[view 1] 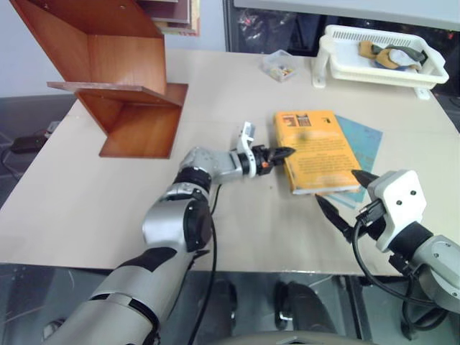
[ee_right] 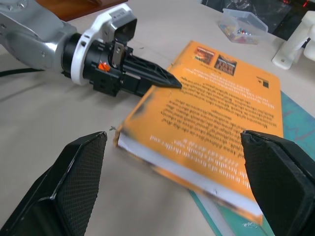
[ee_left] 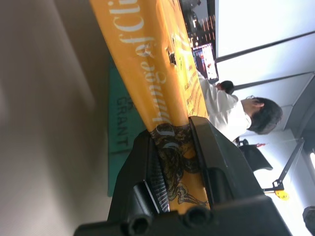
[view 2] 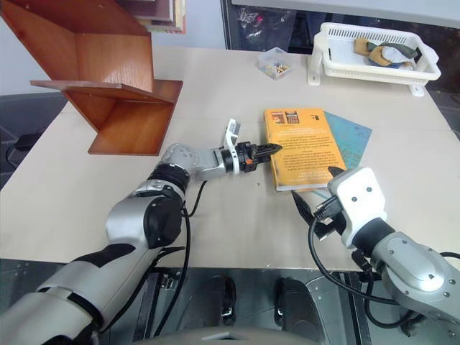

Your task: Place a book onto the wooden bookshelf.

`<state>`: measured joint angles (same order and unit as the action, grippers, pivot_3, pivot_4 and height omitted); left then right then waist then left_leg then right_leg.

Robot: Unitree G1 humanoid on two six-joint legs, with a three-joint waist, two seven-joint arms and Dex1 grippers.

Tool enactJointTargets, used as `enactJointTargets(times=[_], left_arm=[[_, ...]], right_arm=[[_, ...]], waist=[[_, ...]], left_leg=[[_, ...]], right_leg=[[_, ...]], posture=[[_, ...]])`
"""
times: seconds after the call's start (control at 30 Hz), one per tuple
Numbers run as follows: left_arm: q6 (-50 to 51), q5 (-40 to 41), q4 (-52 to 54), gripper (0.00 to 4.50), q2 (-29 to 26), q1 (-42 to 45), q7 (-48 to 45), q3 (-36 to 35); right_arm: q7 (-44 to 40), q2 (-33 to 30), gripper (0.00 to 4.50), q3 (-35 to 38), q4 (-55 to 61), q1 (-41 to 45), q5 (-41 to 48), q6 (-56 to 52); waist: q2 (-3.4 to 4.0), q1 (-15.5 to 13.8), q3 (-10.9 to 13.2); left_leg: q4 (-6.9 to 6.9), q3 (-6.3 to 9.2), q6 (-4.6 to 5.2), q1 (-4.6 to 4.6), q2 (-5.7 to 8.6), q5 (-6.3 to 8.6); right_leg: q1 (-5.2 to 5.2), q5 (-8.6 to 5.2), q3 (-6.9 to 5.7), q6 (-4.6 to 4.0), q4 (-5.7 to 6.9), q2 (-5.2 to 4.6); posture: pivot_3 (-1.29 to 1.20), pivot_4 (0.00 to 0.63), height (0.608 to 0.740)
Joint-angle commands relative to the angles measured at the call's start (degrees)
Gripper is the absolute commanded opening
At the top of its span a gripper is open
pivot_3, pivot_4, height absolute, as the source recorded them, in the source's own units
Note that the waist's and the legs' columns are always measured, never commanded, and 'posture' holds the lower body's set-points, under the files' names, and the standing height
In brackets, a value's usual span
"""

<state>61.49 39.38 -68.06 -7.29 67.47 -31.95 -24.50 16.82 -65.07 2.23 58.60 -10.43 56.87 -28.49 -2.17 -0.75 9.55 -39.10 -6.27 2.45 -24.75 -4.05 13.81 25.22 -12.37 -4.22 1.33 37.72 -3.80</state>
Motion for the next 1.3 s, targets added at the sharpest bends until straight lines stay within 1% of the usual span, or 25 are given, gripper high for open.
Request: enactJointTargets(times=[0.03,0.17,0.27,0.33,0.4,0.5,0.57,0.6,0.67,0.7,0.77,0.83,0.9,0.93,0.97,1.03,1.1,1.23,1.3], left_arm=[[2.8,1.6,2.7,0.65,-2.0,1.9,0.3,-2.7],[5.0,3.3,6.4,0.65,-4.0,2.4,2.3,-5.5],[7.3,4.6,21.2,0.65,-4.9,0.0,1.2,-3.2],[7.0,4.6,34.8,0.65,-5.9,-2.9,-1.1,1.0],[6.0,4.5,45.0,0.65,-7.2,-5.7,-2.2,4.0],[2.0,2.6,60.6,0.65,-12.6,-10.8,-6.1,10.2],[-0.1,1.8,65.4,0.65,-15.5,-12.5,-7.7,12.4],[-3.6,0.0,67.4,0.65,-17.3,-13.6,-9.5,14.4],[-16.2,-7.2,72.7,0.65,-23.9,-16.7,-16.6,19.9],[-24.6,-12.4,74.8,0.65,-27.3,-18.2,-18.9,22.2],[-43.2,-22.5,73.7,0.65,-33.9,-18.3,-21.2,23.9],[-58.3,-29.7,70.1,0.65,-39.7,-16.6,-23.0,24.0],[-67.3,-34.1,66.1,0.65,-45.9,-13.5,-25.6,24.1],[-69.9,-36.0,63.7,0.65,-49.3,-11.5,-27.5,24.3],[-70.7,-37.0,62.0,0.65,-51.5,-10.0,-28.8,24.5],[-72.7,-38.3,58.5,0.65,-54.3,-7.7,-31.7,25.4],[-74.4,-39.8,55.5,0.65,-56.6,-5.9,-33.8,26.4],[-80.1,-45.8,47.0,0.65,-61.6,-1.5,-37.1,29.0],[-82.5,-47.7,43.4,0.65,-63.2,-0.2,-38.7,30.1]], right_arm=[[0.1,0.3,4.5,1.2,1.4,1.2,0.1,0.2],[-0.7,2.1,4.5,0.7,1.4,3.3,-0.3,-1.9],[-2.4,4.4,4.5,0.3,1.3,5.4,-1.1,-4.1],[-4.0,5.8,4.5,-0.3,0.5,7.2,-1.9,-5.1],[-5.7,7.5,4.5,-0.7,-0.4,9.2,-3.1,-6.0],[-9.9,10.1,4.5,-0.5,-2.2,11.4,-5.4,-5.3],[-12.5,11.6,4.5,-0.1,-3.0,12.1,-6.5,-5.1],[-13.8,12.1,4.5,0.0,-3.3,12.4,-7.3,-4.9],[-17.5,13.4,4.5,0.1,-4.8,13.2,-9.2,-3.6],[-19.7,14.1,4.5,0.3,-5.5,13.3,-9.8,-2.6],[-25.1,15.3,4.5,0.4,-7.5,14.4,-10.4,-0.7],[-29.8,16.5,4.5,0.5,-9.6,16.2,-11.0,1.2],[-33.6,17.3,4.5,0.5,-11.9,17.8,-11.7,2.0],[-35.6,17.9,4.5,-0.2,-13.7,19.2,-12.4,2.5],[-37.0,18.3,4.5,-0.8,-15.0,20.3,-12.8,2.7],[-39.5,19.8,4.5,-1.7,-17.2,22.3,-14.1,3.0],[-41.6,21.2,4.5,-2.2,-18.8,23.7,-15.5,3.3],[-44.8,23.6,4.5,-2.8,-21.4,26.0,-18.1,4.1],[-45.8,24.5,4.5,-2.7,-21.9,26.5,-19.0,4.0]], waist=[[0.0,0.0,0.0],[0.0,0.0,0.0],[-0.01,0.0,0.0],[-0.01,0.1,0.0],[0.01,0.2,0.0],[0.04,0.1,0.0],[0.05,0.1,0.0],[0.05,-0.1,0.0],[0.05,-0.1,0.0],[0.05,0.0,0.0],[0.06,0.0,0.0],[0.05,0.0,0.0],[0.07,-0.1,0.0],[0.13,-0.4,0.0],[0.07,-0.3,0.0],[0.02,0.0,0.0],[0.04,0.0,0.0],[0.08,-0.2,0.1],[0.08,-0.1,0.1]], left_leg=[[-0.01,0.0,0.0,0.0,0.0,0.0],[-0.07,0.03,0.0,-0.03,-0.02,0.0],[-0.08,0.06,-0.01,-0.08,-0.02,0.0],[-0.08,0.05,-0.01,-0.06,-0.02,-0.01],[-0.07,-0.01,-0.14,-0.02,-0.05,-0.08],[-0.08,-0.06,-0.26,0.04,-0.05,-0.15],[-0.08,-0.09,-0.26,0.06,-0.06,-0.15],[-0.09,-0.08,-0.26,0.07,-0.06,-0.15],[-0.12,-0.04,-0.05,0.07,-0.06,-0.02],[-0.12,-0.06,-0.04,0.08,-0.07,-0.02],[-0.11,-0.12,-0.04,0.09,-0.08,-0.01],[-0.13,-0.1,-0.03,0.04,-0.1,-0.01],[-0.1,-0.11,-0.02,0.05,-0.12,0.0],[-0.1,-0.11,-0.02,0.03,-0.12,0.0],[-0.12,-0.11,-0.01,0.03,-0.09,0.0],[-0.19,-0.17,-0.01,-0.03,-0.11,0.0],[-0.16,-0.22,-0.01,0.02,-0.12,0.01],[-0.14,-0.38,-0.01,0.0,-0.13,0.0],[-0.16,-0.42,-0.01,-0.01,-0.14,0.0]], right_leg=[[0.0,0.0,0.0,0.0,0.01,0.0],[0.0,0.0,-0.03,0.0,0.03,0.0],[0.0,0.01,-0.05,-0.01,0.03,0.0],[0.0,0.01,-0.03,-0.01,0.03,0.0],[0.0,0.13,0.07,-0.21,0.05,0.0],[-0.01,0.13,0.1,-0.21,0.07,0.01],[0.0,0.13,0.15,-0.22,0.12,0.02],[0.0,0.13,0.14,-0.22,0.13,0.03],[-0.01,0.1,0.06,-0.2,0.16,0.03],[-0.01,0.1,0.08,-0.2,0.15,0.03],[0.0,0.12,0.13,-0.25,0.15,0.04],[0.02,0.11,0.08,-0.29,0.13,0.06],[0.01,0.05,0.09,-0.4,0.07,0.08],[0.01,0.05,0.07,-0.4,0.02,0.08],[-0.02,0.08,0.06,-0.34,0.03,0.03],[0.0,0.1,0.05,-0.29,-0.01,0.1],[0.0,-0.02,0.1,-0.12,0.04,0.1],[0.03,0.0,0.04,-0.09,0.12,0.1],[0.04,0.0,0.03,-0.08,0.12,0.1]], posture=[[0.0,0.15,0.74],[0.0,0.15,0.74],[0.0,0.15,0.74],[0.0,0.15,0.74],[0.0,0.15,0.74],[0.0,0.15,0.74],[0.0,0.15,0.74],[0.0,0.15,0.74],[0.0,0.15,0.74],[0.0,0.15,0.74],[0.0,0.15,0.74],[0.0,0.15,0.74],[0.0,0.15,0.74],[0.0,0.15,0.74],[0.0,0.15,0.74],[0.0,0.15,0.74],[0.0,0.15,0.74],[0.0,0.15,0.74],[0.0,0.15,0.74]])
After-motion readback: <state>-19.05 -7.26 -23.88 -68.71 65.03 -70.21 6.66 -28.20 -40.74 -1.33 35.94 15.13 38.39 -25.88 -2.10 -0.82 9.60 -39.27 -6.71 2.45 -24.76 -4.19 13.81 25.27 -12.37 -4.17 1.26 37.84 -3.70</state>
